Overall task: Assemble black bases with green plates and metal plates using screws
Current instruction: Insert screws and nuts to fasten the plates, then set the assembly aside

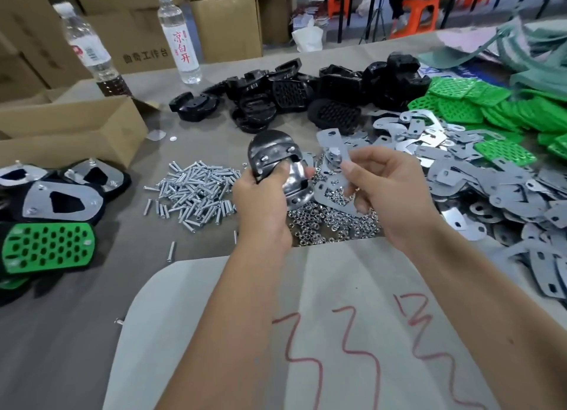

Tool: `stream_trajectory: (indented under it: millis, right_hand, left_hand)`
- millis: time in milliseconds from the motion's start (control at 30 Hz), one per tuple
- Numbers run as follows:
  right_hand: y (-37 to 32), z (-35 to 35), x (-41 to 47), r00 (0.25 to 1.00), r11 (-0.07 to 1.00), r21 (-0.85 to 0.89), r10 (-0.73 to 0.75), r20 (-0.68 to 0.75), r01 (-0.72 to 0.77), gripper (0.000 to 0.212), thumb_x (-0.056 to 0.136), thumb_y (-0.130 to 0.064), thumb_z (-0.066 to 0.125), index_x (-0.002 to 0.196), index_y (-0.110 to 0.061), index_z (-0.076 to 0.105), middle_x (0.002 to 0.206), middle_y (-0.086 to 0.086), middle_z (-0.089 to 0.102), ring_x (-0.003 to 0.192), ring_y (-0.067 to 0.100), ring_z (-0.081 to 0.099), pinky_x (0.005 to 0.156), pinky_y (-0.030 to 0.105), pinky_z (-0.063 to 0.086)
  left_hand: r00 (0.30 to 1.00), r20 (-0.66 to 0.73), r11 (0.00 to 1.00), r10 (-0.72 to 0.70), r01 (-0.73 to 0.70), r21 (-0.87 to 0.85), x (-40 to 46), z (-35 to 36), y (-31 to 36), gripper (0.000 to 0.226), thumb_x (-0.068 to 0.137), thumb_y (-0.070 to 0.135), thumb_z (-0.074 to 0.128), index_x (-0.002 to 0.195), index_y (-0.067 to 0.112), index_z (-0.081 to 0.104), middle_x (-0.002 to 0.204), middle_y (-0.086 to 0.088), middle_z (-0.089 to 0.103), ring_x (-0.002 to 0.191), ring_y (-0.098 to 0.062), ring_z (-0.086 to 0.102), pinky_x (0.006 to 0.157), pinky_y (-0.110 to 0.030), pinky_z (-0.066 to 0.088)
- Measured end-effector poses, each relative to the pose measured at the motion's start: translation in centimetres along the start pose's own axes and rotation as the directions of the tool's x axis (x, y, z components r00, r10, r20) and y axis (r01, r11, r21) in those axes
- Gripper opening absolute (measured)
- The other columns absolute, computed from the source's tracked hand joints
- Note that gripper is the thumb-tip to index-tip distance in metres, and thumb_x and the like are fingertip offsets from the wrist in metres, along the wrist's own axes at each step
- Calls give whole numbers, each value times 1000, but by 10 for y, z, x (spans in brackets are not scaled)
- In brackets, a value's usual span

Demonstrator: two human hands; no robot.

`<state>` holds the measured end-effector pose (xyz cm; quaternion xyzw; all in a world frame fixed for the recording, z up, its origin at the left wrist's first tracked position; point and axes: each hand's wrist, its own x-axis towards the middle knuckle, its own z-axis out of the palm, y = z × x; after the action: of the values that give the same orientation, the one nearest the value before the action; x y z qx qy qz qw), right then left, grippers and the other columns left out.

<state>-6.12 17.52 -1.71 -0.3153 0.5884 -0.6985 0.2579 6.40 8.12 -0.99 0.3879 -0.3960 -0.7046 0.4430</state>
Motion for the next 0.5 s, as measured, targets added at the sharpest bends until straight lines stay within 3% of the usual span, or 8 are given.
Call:
stream_trajectory:
  millis: [67,100,167,233,300,400,500]
  right_hand:
    - [1,-4,2,992,995,-91,-56,-110,46,19,96,-8,71,114,-11,69,91,8,74,70,15,75,55,30,59]
    - [1,-8,3,978,967,-240,-131,-162,89,22,96,-11,72,117,-12,68,98,6,73,73,14,76,63,34,62]
    - [-4,-20,6,928,783,-608,-312,-204,130,19,93,-16,73,113,-14,71,101,0,72,79,9,72,80,33,60]
    - [-14,-36,5,915,611,-787,-361,-180,86,18,92,-19,74,108,-14,75,104,2,74,92,16,69,88,30,52]
    - [-27,-61,1,933,489,-872,-320,-164,14,19,90,-21,76,108,-13,77,105,7,75,98,28,67,88,30,46]
    - [-49,-109,-8,946,352,-925,-224,-233,-144,30,88,-33,79,114,-18,75,116,15,72,111,41,60,100,43,47]
    - [-77,-153,-17,954,213,-930,79,-289,-300,74,74,-62,83,138,-30,61,136,16,63,128,42,53,109,51,44]
  left_hand:
    - [1000,17,1000,1,-1,-6,-3,0,3,15,97,2,65,95,17,68,83,-12,79,75,-28,79,56,-35,61]
    - [999,34,1000,1,0,-17,-6,3,3,14,97,1,65,96,15,68,89,-15,79,79,-31,79,63,-39,63]
    - [997,80,1000,2,-1,-14,-12,8,-1,13,98,0,63,100,12,67,98,-20,78,84,-34,79,73,-45,65]
    - [989,144,1000,-12,15,-17,-19,15,-7,13,99,-1,60,103,10,66,94,-18,79,83,-35,78,70,-42,65]
    - [976,213,999,-38,44,-24,-28,28,-13,12,100,-1,60,105,9,65,86,-13,79,80,-33,78,66,-40,65]
    - [958,276,996,-82,74,42,-40,52,-26,12,99,-1,60,104,9,65,79,-8,78,77,-30,78,65,-38,64]
    - [930,344,991,-131,117,61,-53,82,-33,12,99,-2,61,101,9,65,80,-9,78,80,-34,78,73,-44,65]
